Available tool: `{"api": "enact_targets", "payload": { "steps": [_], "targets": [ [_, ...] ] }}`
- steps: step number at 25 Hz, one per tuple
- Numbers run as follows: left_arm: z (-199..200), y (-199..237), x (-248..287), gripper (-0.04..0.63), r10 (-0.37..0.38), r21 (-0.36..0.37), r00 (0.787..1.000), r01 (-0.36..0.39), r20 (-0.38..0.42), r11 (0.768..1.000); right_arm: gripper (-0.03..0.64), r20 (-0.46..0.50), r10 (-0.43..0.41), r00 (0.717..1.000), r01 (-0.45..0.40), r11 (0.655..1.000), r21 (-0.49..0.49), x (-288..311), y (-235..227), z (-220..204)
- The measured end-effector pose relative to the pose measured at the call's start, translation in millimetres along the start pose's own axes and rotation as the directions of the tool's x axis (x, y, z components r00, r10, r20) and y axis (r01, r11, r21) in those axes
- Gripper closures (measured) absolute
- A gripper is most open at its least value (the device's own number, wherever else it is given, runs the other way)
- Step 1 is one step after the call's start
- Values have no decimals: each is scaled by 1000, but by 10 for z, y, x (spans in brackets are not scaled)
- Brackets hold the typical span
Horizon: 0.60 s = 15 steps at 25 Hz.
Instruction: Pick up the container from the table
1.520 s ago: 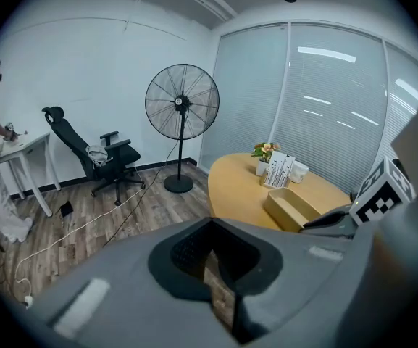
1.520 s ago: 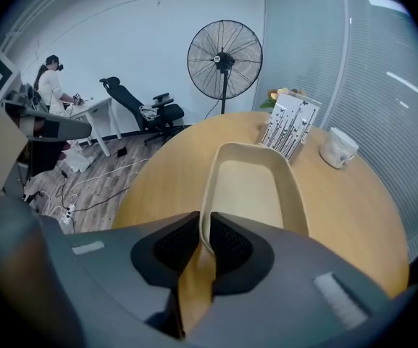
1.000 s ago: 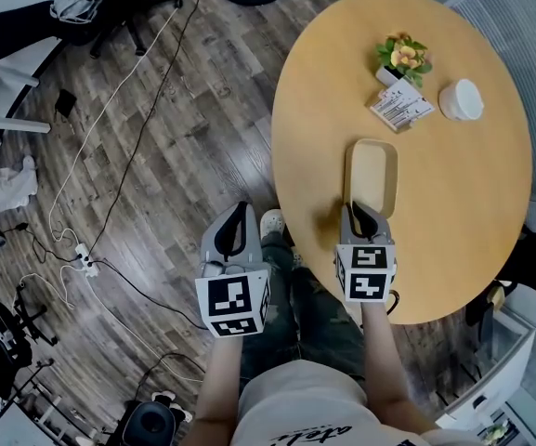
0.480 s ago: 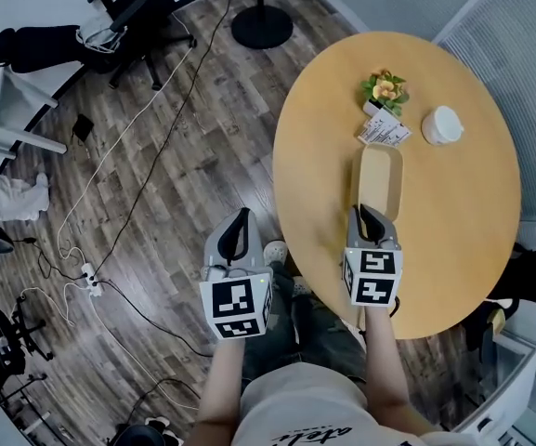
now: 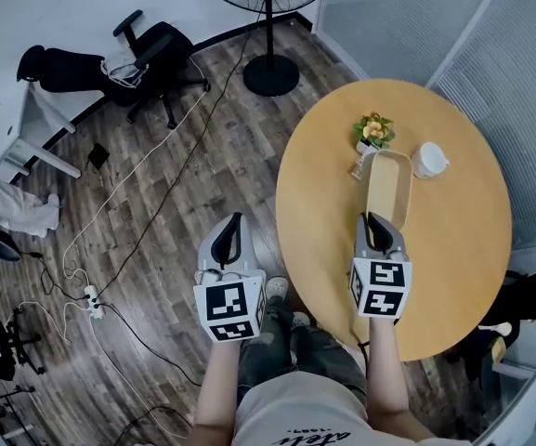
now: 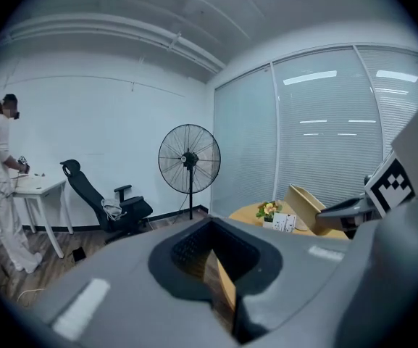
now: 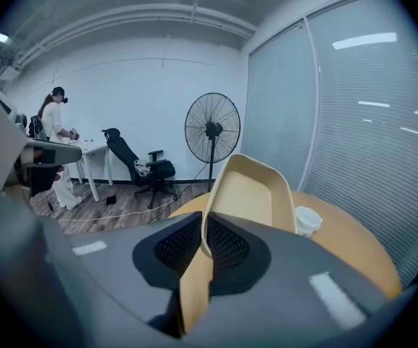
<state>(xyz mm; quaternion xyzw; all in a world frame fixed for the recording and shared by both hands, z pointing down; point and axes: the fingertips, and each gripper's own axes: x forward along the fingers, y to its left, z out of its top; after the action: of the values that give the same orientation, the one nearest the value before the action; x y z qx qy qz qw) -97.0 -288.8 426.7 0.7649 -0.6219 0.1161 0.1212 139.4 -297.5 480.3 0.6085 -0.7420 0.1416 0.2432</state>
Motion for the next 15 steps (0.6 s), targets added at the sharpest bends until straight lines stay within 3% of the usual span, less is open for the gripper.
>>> {"api": "enact_targets", "payload": {
  "steps": [15],
  "targets": [
    [895, 98, -288, 595, 50, 26, 976, -56, 210, 998, 566, 218, -27, 976, 33, 999, -22, -398, -164, 840]
  ]
}}
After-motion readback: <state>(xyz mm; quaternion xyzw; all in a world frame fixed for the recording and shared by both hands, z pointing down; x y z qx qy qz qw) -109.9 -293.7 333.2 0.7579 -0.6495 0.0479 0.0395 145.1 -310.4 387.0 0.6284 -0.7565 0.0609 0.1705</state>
